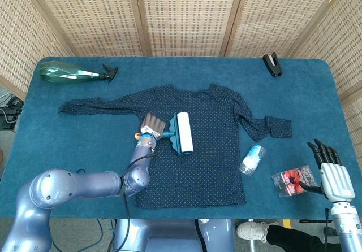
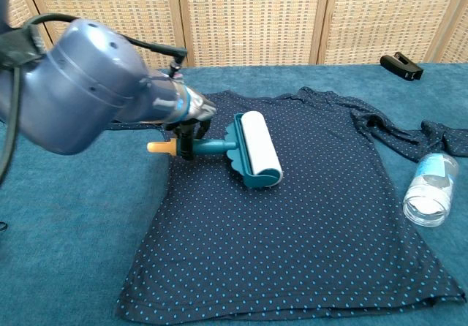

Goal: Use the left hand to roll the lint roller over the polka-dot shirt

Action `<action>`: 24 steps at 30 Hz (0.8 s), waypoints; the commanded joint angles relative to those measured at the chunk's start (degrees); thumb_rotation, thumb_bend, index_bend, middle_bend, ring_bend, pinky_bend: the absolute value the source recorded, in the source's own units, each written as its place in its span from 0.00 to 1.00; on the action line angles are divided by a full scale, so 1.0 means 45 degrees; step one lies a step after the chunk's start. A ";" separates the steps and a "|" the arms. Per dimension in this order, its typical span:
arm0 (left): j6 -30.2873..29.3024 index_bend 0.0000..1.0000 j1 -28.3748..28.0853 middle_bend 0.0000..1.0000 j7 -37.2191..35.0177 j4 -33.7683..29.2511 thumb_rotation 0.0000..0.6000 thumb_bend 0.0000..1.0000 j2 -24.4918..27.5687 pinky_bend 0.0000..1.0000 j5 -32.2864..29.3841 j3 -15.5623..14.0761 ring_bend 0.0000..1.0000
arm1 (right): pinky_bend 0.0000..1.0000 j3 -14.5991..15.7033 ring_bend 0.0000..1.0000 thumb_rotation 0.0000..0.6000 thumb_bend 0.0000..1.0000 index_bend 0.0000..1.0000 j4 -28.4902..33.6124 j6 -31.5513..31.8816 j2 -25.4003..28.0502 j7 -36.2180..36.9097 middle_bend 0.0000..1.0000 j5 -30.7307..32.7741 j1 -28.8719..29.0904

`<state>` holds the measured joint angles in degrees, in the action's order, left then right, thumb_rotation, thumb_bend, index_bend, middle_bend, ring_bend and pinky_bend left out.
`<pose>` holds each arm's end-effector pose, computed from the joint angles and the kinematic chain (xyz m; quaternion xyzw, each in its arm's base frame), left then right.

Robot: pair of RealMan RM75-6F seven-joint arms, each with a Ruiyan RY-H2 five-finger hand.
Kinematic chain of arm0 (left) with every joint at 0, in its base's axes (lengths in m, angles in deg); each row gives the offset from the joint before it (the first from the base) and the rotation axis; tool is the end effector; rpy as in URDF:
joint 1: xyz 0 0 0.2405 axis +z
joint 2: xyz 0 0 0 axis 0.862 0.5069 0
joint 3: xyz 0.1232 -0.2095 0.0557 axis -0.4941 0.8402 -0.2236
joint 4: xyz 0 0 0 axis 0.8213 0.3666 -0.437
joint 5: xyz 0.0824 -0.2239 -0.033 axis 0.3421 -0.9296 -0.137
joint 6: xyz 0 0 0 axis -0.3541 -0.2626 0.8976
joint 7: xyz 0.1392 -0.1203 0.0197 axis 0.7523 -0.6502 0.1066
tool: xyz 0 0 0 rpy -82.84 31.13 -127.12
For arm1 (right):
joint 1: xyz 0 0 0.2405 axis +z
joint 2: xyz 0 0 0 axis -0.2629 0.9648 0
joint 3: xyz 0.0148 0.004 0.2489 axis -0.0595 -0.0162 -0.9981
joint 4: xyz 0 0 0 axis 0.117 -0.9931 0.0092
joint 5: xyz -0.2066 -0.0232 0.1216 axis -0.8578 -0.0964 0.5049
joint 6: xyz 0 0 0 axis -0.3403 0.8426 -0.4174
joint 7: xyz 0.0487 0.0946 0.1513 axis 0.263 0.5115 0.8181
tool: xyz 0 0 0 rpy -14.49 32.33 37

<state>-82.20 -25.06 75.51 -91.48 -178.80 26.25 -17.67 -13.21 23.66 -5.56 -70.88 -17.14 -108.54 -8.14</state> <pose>-0.0280 0.4419 -0.1416 -0.8339 -0.2580 -0.0343 0.4867 -0.3478 -0.2445 0.1084 0.5641 -0.4632 0.3799 0.5682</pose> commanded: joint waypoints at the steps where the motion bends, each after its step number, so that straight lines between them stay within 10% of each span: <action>1: -0.0076 0.82 -0.0170 0.92 0.0269 0.0216 1.00 0.54 -0.0262 0.69 -0.0211 0.0156 0.77 | 0.00 -0.0017 0.00 1.00 0.12 0.00 -0.0023 0.0001 0.0014 0.0047 0.00 0.0030 -0.0005; 24: -0.0724 0.82 0.2264 0.92 -0.1343 -0.2741 1.00 0.54 0.2653 0.69 0.1658 -0.1208 0.77 | 0.00 0.0167 0.00 1.00 0.12 0.00 0.0483 0.0533 0.0076 -0.0589 0.00 -0.0506 -0.0135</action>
<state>-85.24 -16.52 71.03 -102.17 -168.70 32.14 -21.80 -12.64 25.58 -3.41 -70.47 -19.44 -110.49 -8.70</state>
